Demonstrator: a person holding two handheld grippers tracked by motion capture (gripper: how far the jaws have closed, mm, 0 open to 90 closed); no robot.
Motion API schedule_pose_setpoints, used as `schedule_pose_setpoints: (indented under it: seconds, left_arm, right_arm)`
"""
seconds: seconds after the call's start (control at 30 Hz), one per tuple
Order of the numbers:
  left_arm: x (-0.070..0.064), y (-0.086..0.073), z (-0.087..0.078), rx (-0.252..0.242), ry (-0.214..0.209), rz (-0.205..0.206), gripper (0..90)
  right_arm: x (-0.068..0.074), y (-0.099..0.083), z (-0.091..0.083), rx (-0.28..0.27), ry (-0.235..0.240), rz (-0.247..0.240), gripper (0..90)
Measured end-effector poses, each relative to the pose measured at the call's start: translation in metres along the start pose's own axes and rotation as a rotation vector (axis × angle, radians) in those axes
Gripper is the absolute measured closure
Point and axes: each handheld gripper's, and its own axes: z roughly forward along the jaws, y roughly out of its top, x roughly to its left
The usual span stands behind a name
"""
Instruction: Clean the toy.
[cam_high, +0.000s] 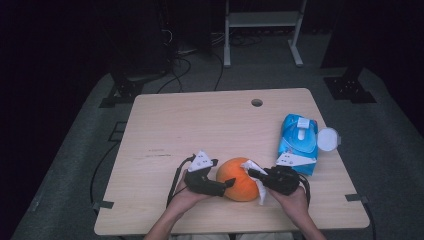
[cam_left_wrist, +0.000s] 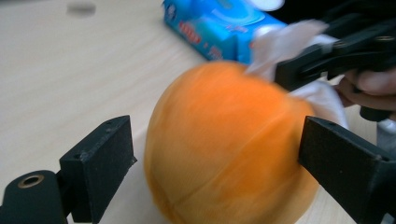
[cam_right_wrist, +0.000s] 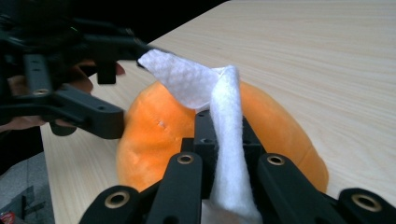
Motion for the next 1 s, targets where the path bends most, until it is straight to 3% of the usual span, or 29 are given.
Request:
schedule_pose_setpoints:
  seconds: [0.03, 0.1, 0.13, 0.2, 0.27, 0.33, 0.37, 0.43, 0.47, 0.53, 0.57, 0.67, 0.7, 0.73, 0.8, 0.87, 0.93, 1.0]
  left_arm:
    - [0.0, -0.002, 0.003, 0.012, -0.017, -0.009, 12.8]
    - [-0.006, -0.003, 0.005, 0.011, 0.0, 0.057, 20.0]
    - [-0.012, -0.001, 0.003, 0.002, 0.015, 0.122, 23.6]
    - [-0.019, 0.001, -0.001, -0.018, 0.023, 0.206, 28.0]
    - [-0.025, 0.002, -0.003, -0.035, 0.01, 0.25, 29.3]
    - [-0.026, 0.002, -0.004, -0.048, -0.011, 0.247, 27.5]
    - [-0.025, 0.002, -0.004, -0.053, -0.02, 0.227, 25.1]
    - [-0.022, 0.002, -0.001, -0.04, -0.007, 0.165, 16.2]
    - [-0.019, 0.002, 0.003, -0.016, 0.008, 0.131, 12.1]
    - [-0.014, -0.001, 0.009, 0.025, 0.007, 0.054, 11.0]
    - [-0.013, -0.002, 0.009, 0.026, 0.01, 0.051, 14.4]
    - [-0.029, 0.001, 0.006, 0.005, 0.038, 0.204, 23.9]
    - [-0.032, 0.001, 0.006, 0.004, 0.038, 0.236, 24.8]
    - [-0.035, 0.001, 0.005, 0.0, 0.035, 0.264, 25.1]
    - [-0.034, 0.001, 0.004, -0.011, 0.015, 0.263, 24.9]
    - [-0.029, 0.002, 0.003, -0.027, -0.006, 0.211, 21.1]
    - [-0.02, 0.001, 0.003, -0.021, -0.01, 0.115, 14.4]
    - [-0.014, -0.002, 0.007, 0.012, -0.01, 0.05, 10.2]
  right_arm:
    - [0.001, 0.001, 0.0, -0.002, 0.007, 0.0, 82.8]
    - [0.009, 0.004, 0.001, -0.004, 0.034, -0.014, 82.8]
    - [0.013, 0.005, 0.002, -0.011, 0.051, -0.019, 82.8]
    - [0.022, 0.009, 0.002, -0.025, 0.084, -0.048, 82.7]
    - [0.025, 0.013, -0.001, -0.049, 0.113, -0.059, 82.7]
    - [0.022, 0.015, -0.005, -0.055, 0.094, -0.066, 82.4]
    - [0.019, 0.015, -0.006, -0.05, 0.075, -0.068, 82.4]
    - [0.01, 0.01, -0.009, -0.03, 0.025, -0.055, 82.5]
    - [0.006, 0.009, -0.01, -0.031, 0.026, -0.038, 82.5]
    - [0.005, 0.008, -0.011, -0.022, 0.02, -0.042, 82.7]
    - [0.008, 0.009, -0.01, -0.02, 0.025, -0.049, 82.7]
    - [0.021, 0.012, -0.005, -0.023, 0.073, -0.092, 82.7]
    - [0.027, 0.014, -0.004, -0.021, 0.089, -0.114, 82.7]
    - [0.029, 0.015, -0.003, -0.026, 0.098, -0.121, 82.7]
    - [0.03, 0.018, -0.005, -0.029, 0.087, -0.132, 82.7]
    - [0.024, 0.017, -0.008, -0.034, 0.059, -0.117, 82.7]
    - [0.015, 0.013, -0.01, -0.018, 0.0, -0.123, 82.9]
    - [0.007, 0.008, -0.011, -0.029, 0.017, -0.074, 82.9]
